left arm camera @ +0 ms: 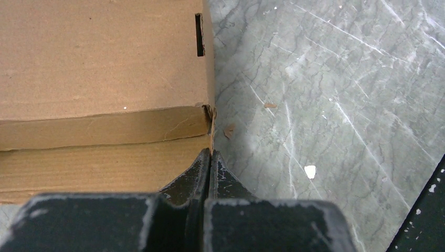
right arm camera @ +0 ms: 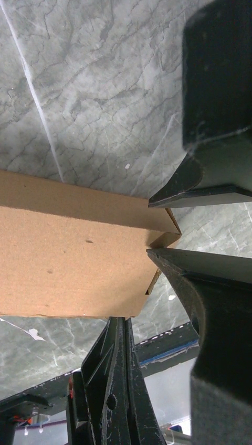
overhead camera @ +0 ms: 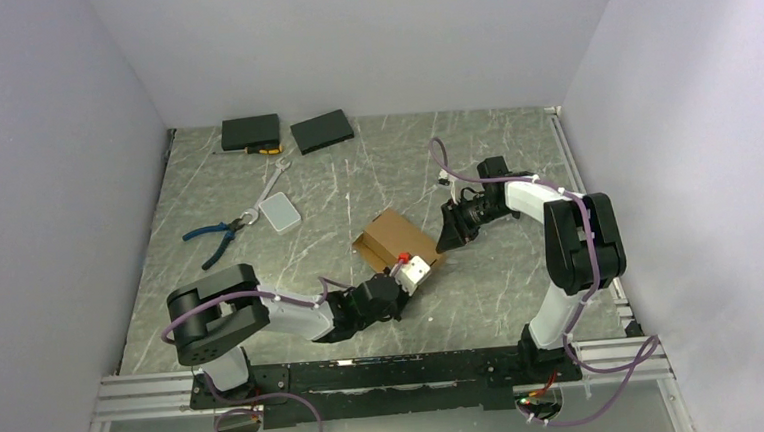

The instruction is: Fold the paper box

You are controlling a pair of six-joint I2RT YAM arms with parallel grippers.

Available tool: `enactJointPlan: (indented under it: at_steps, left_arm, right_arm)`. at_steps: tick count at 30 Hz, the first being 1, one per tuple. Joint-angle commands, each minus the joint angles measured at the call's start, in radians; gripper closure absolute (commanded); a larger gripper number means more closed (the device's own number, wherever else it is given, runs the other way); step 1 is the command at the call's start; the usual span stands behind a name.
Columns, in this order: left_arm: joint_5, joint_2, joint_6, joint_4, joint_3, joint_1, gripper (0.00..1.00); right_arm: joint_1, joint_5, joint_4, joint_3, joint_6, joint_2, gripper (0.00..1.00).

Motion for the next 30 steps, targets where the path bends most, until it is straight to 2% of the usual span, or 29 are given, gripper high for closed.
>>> enactJointPlan:
  at_steps: [1, 30]
  left_arm:
    - [-0.021, -0.030, -0.025, 0.035, -0.018, -0.001, 1.00]
    - [-0.001, -0.032, -0.038, 0.146, -0.079, 0.000, 1.00]
  right_arm:
    - [-0.003, 0.085, 0.032, 0.012, -0.031, 0.031, 0.64]
    - [-0.001, 0.091, 0.021, 0.019, -0.030, 0.048, 0.64]
